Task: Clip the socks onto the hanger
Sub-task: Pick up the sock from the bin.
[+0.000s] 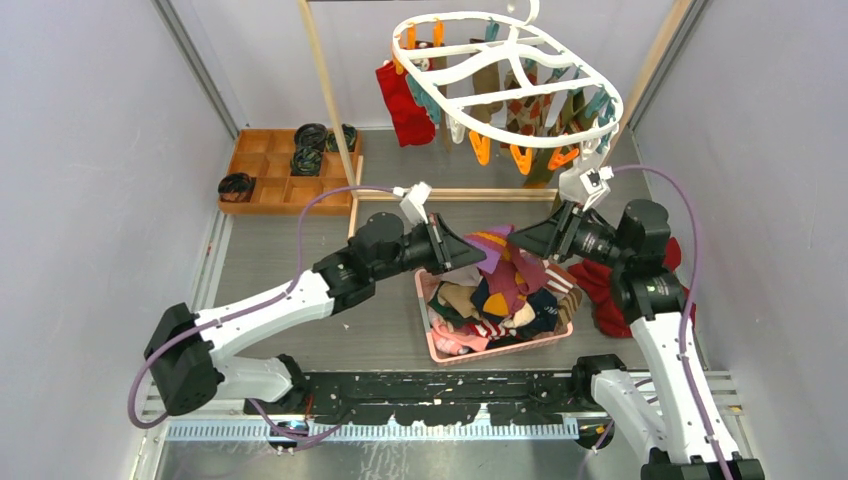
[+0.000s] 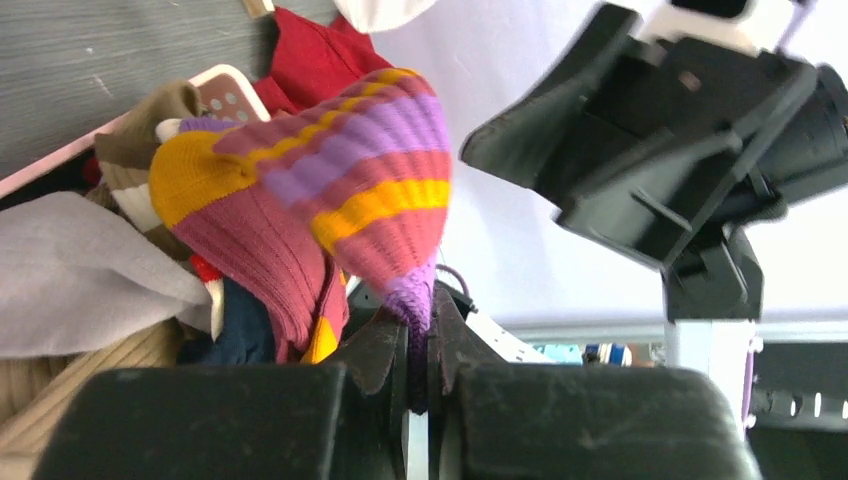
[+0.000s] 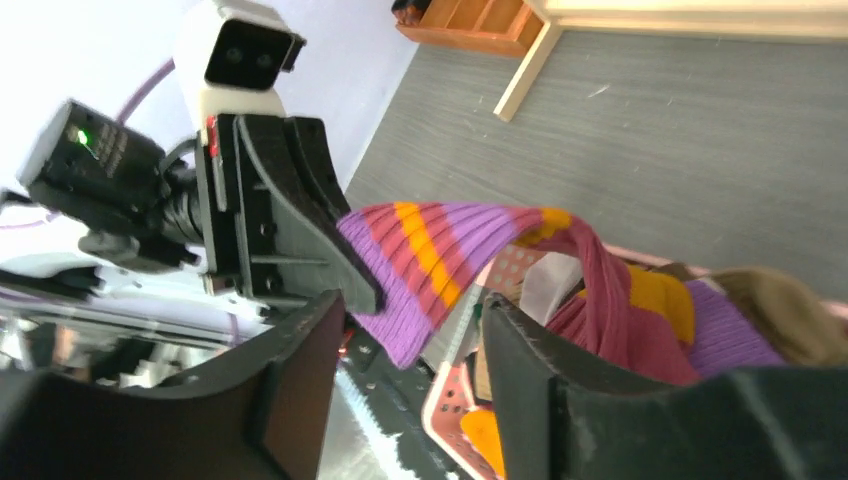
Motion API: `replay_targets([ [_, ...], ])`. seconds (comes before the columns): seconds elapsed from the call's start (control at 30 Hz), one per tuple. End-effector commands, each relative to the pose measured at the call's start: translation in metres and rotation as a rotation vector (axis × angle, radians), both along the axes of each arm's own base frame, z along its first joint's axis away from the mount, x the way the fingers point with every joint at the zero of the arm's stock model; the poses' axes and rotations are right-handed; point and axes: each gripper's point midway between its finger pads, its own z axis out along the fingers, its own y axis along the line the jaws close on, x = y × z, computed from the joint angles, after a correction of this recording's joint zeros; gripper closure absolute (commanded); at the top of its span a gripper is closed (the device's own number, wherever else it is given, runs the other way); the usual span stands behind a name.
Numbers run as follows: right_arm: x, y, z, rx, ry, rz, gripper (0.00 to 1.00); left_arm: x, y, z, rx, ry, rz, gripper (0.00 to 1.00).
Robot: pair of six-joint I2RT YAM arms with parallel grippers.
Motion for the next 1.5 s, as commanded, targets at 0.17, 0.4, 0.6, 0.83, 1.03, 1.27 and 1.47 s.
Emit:
replay_targets([
  [0.17,-0.062,-0.012,0.027,-0.461,-0.699,0.303,0.09,0.012,0.026,0.026,0.05,0.307,0.22,1.0],
  [0.4,-0.068,-0.012,0.019,-0.607,-1.055,0.426,0.0,0.006,-0.005,0.043,0.023,0.425,0.109,1.0],
  [0.6,-0.041,-0.015,0.021,-0.652,-1.105,0.376,0.03,0.006,-0.02,0.048,-0.001,0.446,0.063,1.0],
  [0.83,-0.028,-0.007,0.007,-0.678,-1.119,0.4,0.12,0.005,-0.031,0.054,-0.04,0.453,0.03,1.0],
  [1.03,-0.021,0.006,-0.002,-0.7,-1.141,0.442,0.18,0.005,-0.035,0.058,-0.061,0.464,0.02,1.0],
  [1.27,-0.01,0.007,-0.016,-0.783,-1.154,0.458,0.29,0.005,-0.035,0.059,-0.084,0.473,0.02,1.0],
  [1.47,-0.005,0.007,-0.016,-0.802,-1.171,0.446,0.46,0.005,-0.035,0.059,-0.097,0.48,0.02,1.0],
])
